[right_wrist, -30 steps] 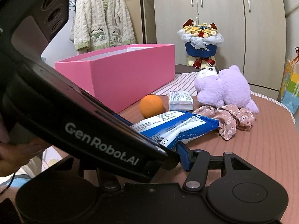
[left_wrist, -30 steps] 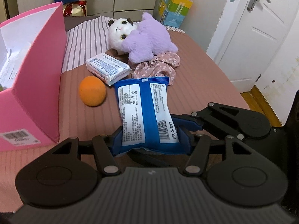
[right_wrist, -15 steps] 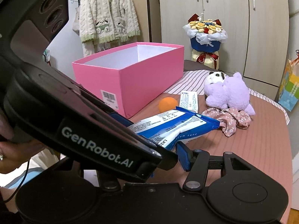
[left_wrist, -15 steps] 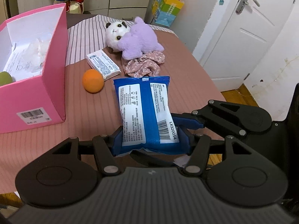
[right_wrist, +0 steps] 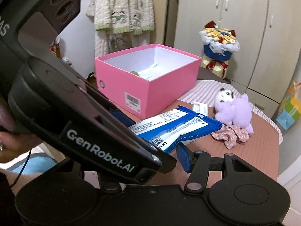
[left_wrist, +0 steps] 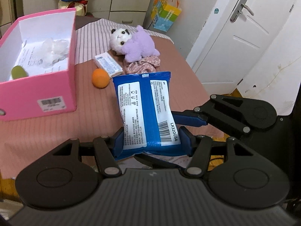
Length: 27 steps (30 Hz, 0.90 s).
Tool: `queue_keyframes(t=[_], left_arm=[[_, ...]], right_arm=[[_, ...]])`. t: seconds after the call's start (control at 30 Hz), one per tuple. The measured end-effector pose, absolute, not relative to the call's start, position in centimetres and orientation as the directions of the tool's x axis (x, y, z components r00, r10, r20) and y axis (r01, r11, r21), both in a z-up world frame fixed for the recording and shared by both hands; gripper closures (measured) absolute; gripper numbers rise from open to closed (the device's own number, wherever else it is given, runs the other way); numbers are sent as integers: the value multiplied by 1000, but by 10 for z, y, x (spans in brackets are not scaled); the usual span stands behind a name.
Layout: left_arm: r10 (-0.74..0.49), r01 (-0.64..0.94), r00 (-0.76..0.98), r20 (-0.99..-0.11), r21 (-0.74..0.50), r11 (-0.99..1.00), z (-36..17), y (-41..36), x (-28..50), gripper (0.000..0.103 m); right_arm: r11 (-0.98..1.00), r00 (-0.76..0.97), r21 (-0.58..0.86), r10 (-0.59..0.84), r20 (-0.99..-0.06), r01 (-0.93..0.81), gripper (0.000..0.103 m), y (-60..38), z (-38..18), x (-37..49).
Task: Organize soft objects
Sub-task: 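Lift the blue packet with the left tool and carry it over the box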
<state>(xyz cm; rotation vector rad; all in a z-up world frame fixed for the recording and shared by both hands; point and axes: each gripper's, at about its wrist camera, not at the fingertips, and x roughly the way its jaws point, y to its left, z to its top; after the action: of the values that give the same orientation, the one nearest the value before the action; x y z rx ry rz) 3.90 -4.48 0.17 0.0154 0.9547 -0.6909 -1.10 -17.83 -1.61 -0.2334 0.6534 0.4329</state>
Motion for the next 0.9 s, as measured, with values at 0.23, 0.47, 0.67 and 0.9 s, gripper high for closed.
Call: queue_keyframes(t=[0.23,0.47,0.67,0.9], left_arm=[[-547,500,429,-718,-316,807,20,-11,24,45],[-525,470,488,-697,-297,831,43,23,24,45],[-511,450,542,-668,-283,847,62,45,49,45],[-522,448,570,-634,-293,845,72,58,99,45]], right_arm=[[845,677,-112,332,-657,-523,42,-147,8,-18],[805,686,-150,373,-624,-574,42,-117,29,-17],[784,700,-161,415,-581,-599,42,-99,45,4],[791,711,-132,447,-543,-598,42,-95,58,55]])
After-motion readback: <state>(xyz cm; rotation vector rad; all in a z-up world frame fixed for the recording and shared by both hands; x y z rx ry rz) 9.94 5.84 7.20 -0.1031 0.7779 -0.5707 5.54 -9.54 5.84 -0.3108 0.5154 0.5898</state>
